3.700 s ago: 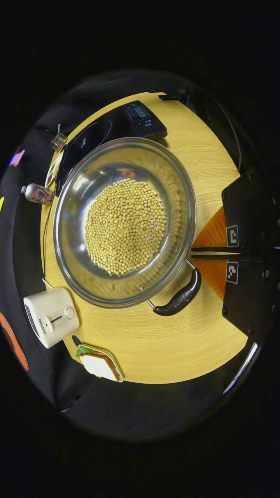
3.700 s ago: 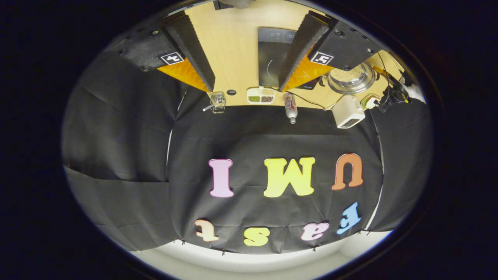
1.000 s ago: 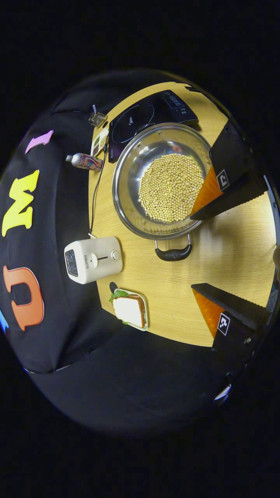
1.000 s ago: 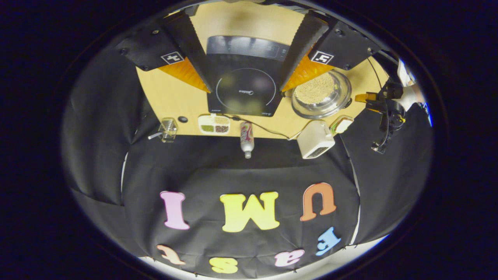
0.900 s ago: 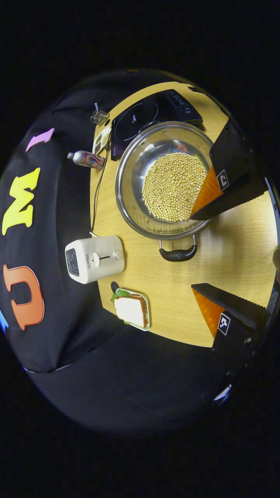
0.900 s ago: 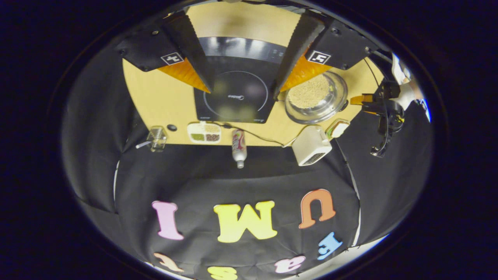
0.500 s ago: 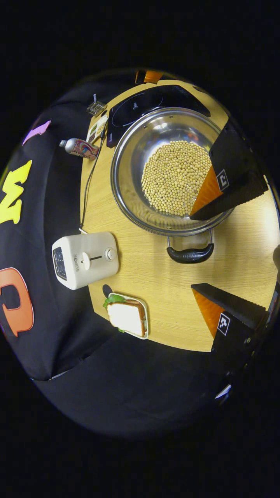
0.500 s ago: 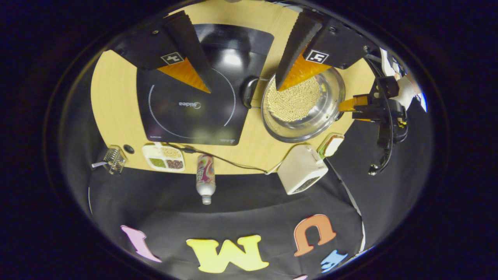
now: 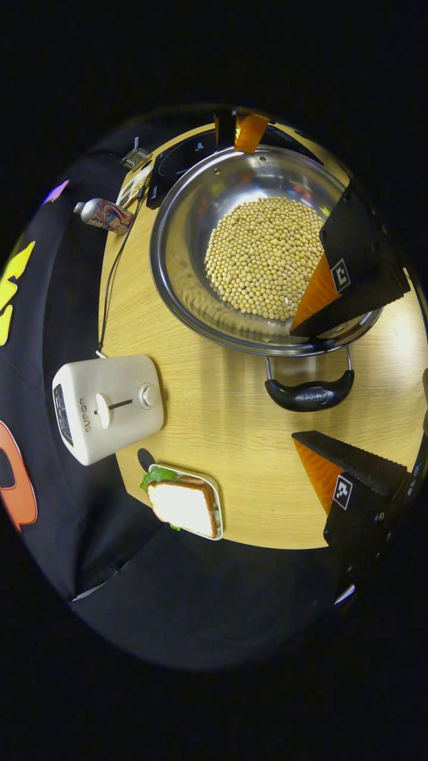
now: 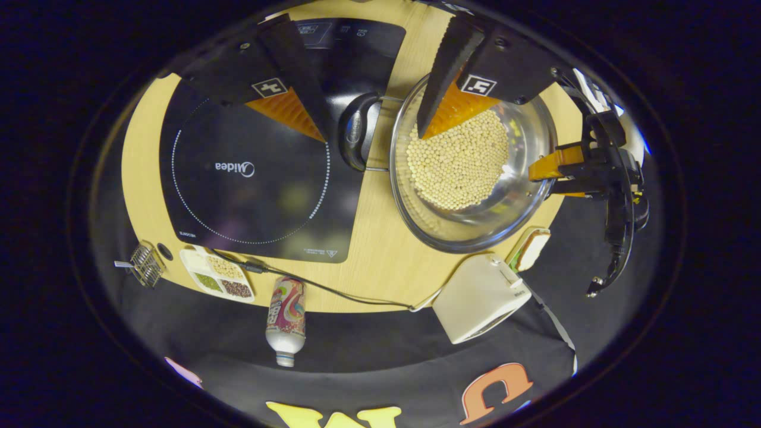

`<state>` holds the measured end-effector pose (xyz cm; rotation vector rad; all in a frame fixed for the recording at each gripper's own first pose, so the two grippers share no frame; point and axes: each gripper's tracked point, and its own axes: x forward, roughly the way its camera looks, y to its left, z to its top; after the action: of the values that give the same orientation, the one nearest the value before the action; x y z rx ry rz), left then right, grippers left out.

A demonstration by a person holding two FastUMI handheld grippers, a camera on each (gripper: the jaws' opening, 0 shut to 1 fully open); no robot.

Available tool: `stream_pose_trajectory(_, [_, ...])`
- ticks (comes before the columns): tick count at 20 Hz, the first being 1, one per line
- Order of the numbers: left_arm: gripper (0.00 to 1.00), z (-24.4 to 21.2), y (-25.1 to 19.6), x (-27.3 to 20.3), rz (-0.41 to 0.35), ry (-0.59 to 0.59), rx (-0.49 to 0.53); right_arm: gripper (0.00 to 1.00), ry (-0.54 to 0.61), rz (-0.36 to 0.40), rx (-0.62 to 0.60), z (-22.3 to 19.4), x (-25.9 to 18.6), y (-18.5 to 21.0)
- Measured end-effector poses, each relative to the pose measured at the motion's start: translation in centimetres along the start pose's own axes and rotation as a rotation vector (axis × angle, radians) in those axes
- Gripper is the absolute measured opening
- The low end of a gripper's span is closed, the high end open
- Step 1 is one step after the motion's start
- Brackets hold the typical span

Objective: First push the handle of the pot to place it horizontally, then grasp the pot with both hands and set it on the induction cooktop.

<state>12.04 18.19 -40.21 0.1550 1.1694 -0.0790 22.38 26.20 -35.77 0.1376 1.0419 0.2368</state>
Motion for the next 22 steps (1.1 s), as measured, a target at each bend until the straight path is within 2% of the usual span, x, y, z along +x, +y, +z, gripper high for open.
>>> stream_pose_trajectory(1, [0.95,0.1,0.1,0.0,-0.006,0.003,0.002,0.89,0.02,-0.002,0.018,-0.2,0.3,-0.1])
stream_pose_trajectory(5, [0.86,0.5,-0.8,0.6,-0.045,0.032,-0.015,0.81,0.04,-0.018,0.038,0.7,0.8,-0.4])
stream_pose_trajectory(7, [0.74,0.6,-1.0,0.7,-0.054,0.044,-0.016,0.75,0.062,-0.026,0.074,0.7,0.8,-0.5])
stream_pose_trajectory(8, [0.62,0.8,-1.0,0.5,-0.054,0.048,-0.014,0.73,0.077,-0.026,0.088,0.9,0.9,-0.5])
stream_pose_trajectory(9, [0.72,0.8,-1.0,0.5,-0.054,0.056,-0.013,0.7,0.081,-0.036,0.1,1.0,0.7,-0.5])
stream_pose_trajectory(13, [0.69,0.4,-1.3,0.5,-0.05,0.097,-0.046,0.61,0.138,-0.085,0.109,1.1,0.8,-0.4])
stream_pose_trajectory(14, [0.77,0.4,-1.4,0.4,-0.051,0.11,-0.052,0.6,0.152,-0.091,0.112,1.1,1.0,-0.4])
stream_pose_trajectory(15, [0.57,0.4,-1.3,0.4,-0.053,0.118,-0.059,0.61,0.162,-0.088,0.116,1.2,1.1,-0.3])
stream_pose_trajectory(17, [0.74,0.6,-1.4,0.2,-0.059,0.126,-0.07,0.56,0.166,-0.079,0.117,1.3,0.9,-0.4])
stream_pose_trajectory(18, [0.72,0.6,-1.5,0.0,-0.059,0.126,-0.067,0.57,0.162,-0.072,0.102,1.3,1.0,-0.4])
stream_pose_trajectory(19, [0.7,0.5,-1.6,-0.1,-0.055,0.125,-0.065,0.52,0.152,-0.064,0.112,1.3,1.1,-0.4])
stream_pose_trajectory(20, [0.59,0.6,-1.5,-0.2,-0.051,0.121,-0.061,0.52,0.147,-0.052,0.121,1.3,0.8,-0.4])
stream_pose_trajectory(22, [0.59,0.9,-1.3,-0.6,-0.036,0.094,-0.054,0.52,0.137,-0.023,0.124,1.1,0.6,-0.5])
